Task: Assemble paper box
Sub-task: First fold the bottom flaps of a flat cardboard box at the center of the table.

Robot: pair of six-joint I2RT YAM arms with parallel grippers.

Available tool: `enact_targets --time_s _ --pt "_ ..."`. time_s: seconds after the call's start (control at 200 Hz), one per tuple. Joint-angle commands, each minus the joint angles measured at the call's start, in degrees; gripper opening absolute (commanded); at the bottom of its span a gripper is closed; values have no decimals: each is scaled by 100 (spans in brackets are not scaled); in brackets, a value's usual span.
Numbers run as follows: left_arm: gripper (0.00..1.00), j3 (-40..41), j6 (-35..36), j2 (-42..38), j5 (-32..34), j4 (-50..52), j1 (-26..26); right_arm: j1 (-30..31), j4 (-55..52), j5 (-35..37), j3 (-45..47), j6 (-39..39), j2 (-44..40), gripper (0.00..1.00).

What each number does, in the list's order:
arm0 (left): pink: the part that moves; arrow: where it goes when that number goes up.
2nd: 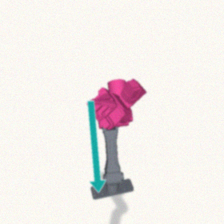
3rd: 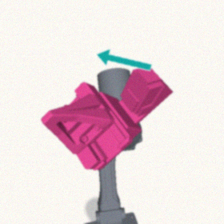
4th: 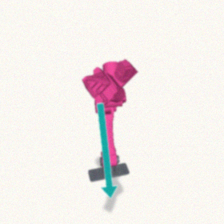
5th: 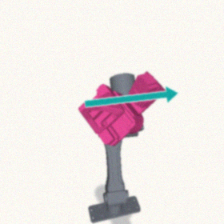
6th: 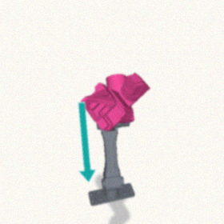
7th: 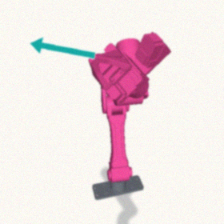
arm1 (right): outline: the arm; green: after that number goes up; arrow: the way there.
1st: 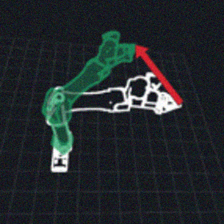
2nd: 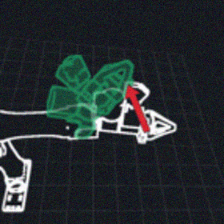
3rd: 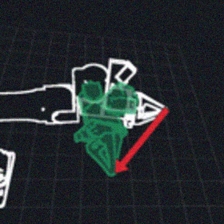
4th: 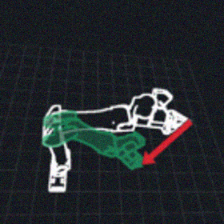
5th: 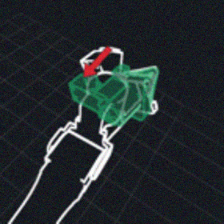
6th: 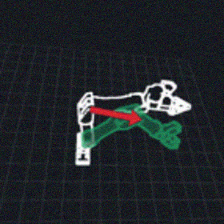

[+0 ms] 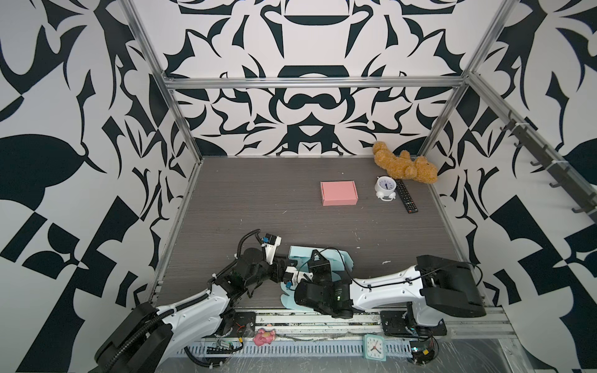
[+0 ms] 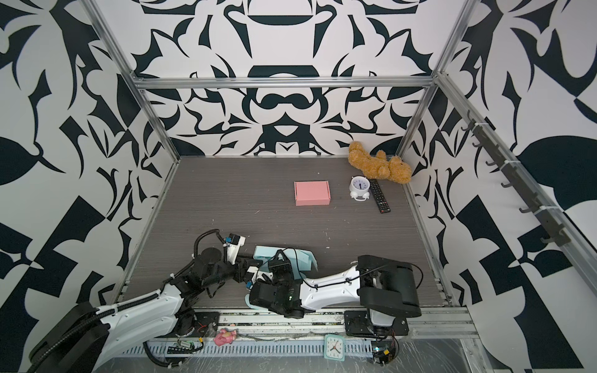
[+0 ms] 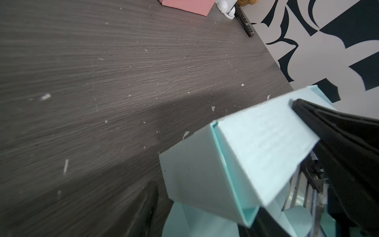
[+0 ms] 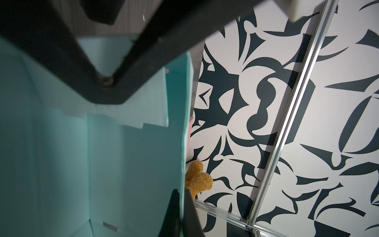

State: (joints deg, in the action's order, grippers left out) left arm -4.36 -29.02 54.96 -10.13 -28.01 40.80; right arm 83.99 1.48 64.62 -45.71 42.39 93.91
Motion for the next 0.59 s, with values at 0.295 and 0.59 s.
enact_targets --time_s 0.295,0.59 --pt "44 -111 534 54 882 -306 216 109 -252 -451 -18 6 -101 2" --pt "40 -218 768 260 1189 -511 400 109 -272 -512 -78 -72 -91 9"
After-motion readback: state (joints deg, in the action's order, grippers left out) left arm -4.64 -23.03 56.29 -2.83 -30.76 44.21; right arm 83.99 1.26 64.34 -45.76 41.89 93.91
